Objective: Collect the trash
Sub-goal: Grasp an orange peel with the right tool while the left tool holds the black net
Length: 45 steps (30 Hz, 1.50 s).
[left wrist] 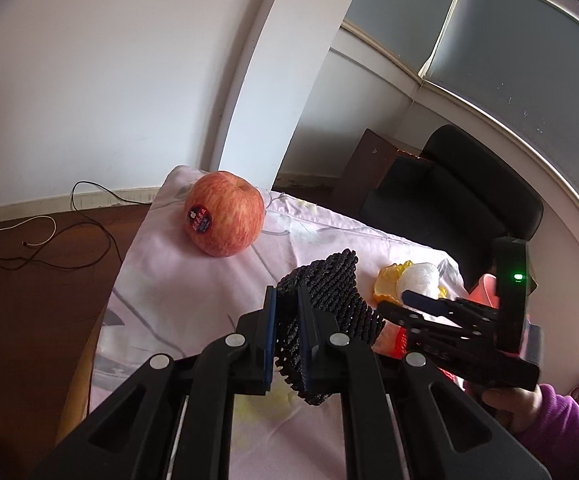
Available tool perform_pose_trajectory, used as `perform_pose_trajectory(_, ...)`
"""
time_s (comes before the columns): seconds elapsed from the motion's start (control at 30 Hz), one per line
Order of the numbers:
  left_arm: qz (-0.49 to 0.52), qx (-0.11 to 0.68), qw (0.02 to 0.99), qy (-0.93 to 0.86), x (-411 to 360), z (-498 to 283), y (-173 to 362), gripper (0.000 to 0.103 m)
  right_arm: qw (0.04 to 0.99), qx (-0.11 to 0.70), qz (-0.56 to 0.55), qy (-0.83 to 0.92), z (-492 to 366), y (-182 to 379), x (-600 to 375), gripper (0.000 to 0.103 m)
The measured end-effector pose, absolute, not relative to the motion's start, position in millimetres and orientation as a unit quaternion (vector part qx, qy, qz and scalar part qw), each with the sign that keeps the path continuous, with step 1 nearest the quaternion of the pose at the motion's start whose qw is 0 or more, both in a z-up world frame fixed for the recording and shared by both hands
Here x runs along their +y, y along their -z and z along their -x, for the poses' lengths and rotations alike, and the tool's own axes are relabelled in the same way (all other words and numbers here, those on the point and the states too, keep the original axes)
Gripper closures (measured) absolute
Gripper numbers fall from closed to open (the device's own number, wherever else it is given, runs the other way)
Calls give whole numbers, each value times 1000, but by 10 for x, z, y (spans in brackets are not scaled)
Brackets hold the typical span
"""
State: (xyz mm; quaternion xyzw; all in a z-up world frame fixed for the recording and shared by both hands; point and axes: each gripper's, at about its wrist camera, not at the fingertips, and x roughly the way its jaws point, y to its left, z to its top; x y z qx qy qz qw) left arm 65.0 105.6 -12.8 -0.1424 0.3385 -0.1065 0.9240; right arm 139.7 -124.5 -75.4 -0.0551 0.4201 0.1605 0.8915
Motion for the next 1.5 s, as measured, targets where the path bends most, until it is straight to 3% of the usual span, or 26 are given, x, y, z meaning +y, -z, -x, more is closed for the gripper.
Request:
perform_pose_trajectory(0.07,143,339,924,107,1048,-637,134,94,887,428,44,-165,-1402,786,-1258,85)
perform_pose_trajectory(0.23,144,340,923,109,1032,-615,131,94,886,425,3,-187,-1298,682,-1300,95)
perform_pose_trajectory(0.77,127,334,927,117,795,-553,27,94,882,371,-120,-263,-715,64,-1633,97)
perform_pose_trajectory(1.03,121,319,934,110,748,-543,-72,94,890,391,-67,-223,-689,128,-1629,96)
perform_pose_trajectory(1.1,121,320,934,108,761,-540,-72,94,888,402,-44,-220,-711,213,-1536,87)
perform_pose_trajectory(1.13,122,320,933,106,770,-539,-69,94,884,410,-37,-223,-724,278,-1484,70)
perform_pose_trajectory(1.17,123,321,933,106,781,-539,-65,94,882,412,-34,-225,-733,315,-1451,60)
perform_pose_trajectory(1.5,136,327,930,97,962,-491,-2,94,873,427,94,-217,-836,659,-921,59)
